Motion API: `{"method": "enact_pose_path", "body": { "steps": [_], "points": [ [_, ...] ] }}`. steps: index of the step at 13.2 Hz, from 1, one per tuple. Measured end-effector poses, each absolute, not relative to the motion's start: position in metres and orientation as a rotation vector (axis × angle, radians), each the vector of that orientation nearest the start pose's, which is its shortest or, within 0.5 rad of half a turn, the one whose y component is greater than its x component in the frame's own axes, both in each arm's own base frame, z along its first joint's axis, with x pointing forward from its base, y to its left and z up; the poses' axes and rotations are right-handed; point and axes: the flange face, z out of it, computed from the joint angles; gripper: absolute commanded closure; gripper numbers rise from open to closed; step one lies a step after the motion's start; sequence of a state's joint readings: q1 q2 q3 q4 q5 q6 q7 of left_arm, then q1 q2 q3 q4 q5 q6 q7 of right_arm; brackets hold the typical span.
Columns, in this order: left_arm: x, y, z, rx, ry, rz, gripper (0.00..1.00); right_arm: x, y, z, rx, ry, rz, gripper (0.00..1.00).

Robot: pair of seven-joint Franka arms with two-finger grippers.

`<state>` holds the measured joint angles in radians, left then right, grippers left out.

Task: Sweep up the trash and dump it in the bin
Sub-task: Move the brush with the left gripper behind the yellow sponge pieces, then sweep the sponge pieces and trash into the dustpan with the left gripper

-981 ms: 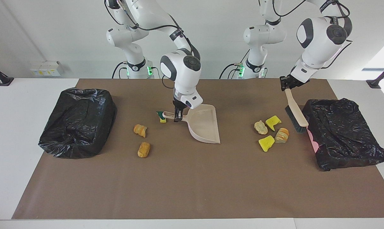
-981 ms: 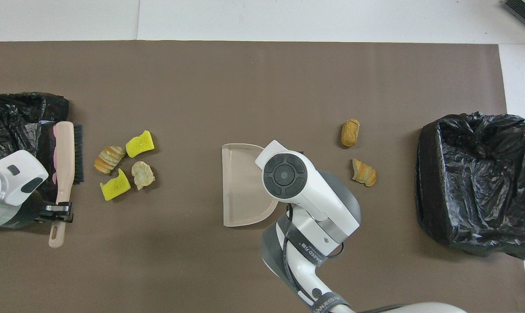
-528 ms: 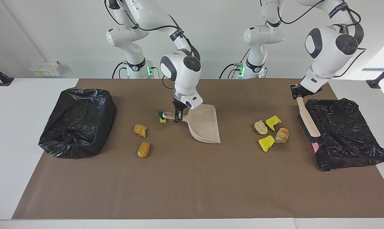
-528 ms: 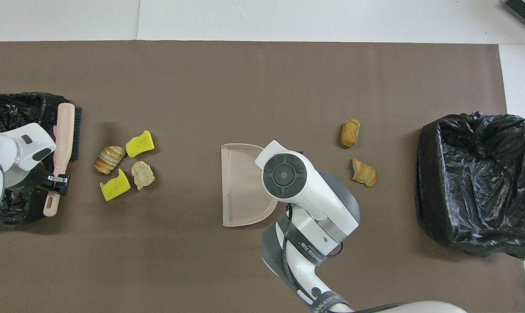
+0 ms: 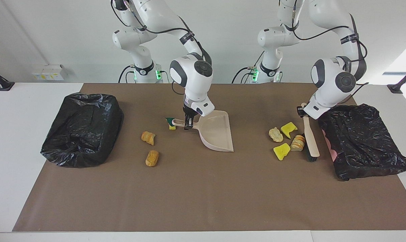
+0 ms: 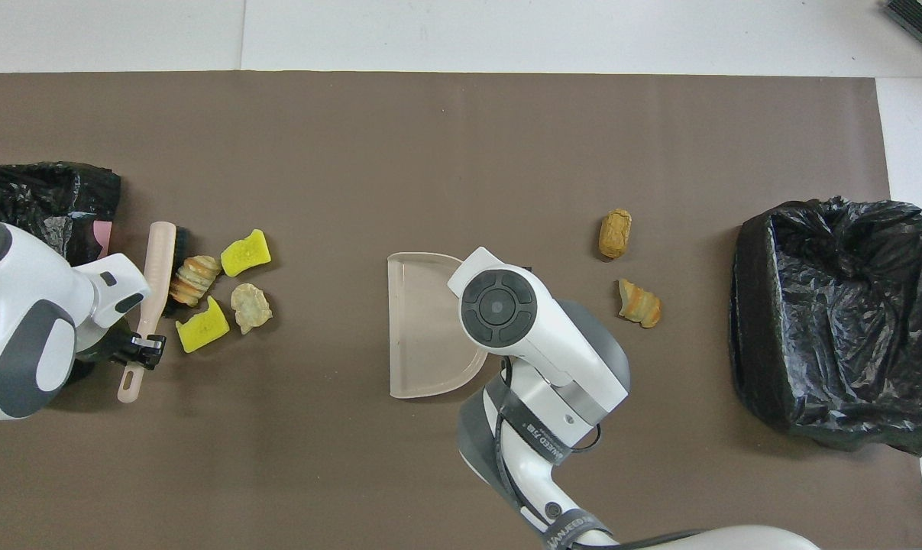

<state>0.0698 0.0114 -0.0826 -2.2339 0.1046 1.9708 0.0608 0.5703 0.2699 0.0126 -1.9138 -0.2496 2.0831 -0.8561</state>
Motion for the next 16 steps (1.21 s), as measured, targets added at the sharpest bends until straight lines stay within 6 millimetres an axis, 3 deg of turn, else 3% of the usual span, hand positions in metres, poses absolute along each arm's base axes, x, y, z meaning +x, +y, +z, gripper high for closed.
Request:
{"method": "enact_pose_path", "body": {
  "steps": [10,16],
  "points": [
    [0.430,-0.193,0.352,-3.080,0.265,0.423,1.00,0.507,0.330,0.343,2.106,2.054,-0.173,1.00],
    [0.393,-0.270,0.362,-3.191,0.241,0.428,1.00,0.507,0.329,0.343,2.107,2.054,-0.173,1.00]
  ]
}}
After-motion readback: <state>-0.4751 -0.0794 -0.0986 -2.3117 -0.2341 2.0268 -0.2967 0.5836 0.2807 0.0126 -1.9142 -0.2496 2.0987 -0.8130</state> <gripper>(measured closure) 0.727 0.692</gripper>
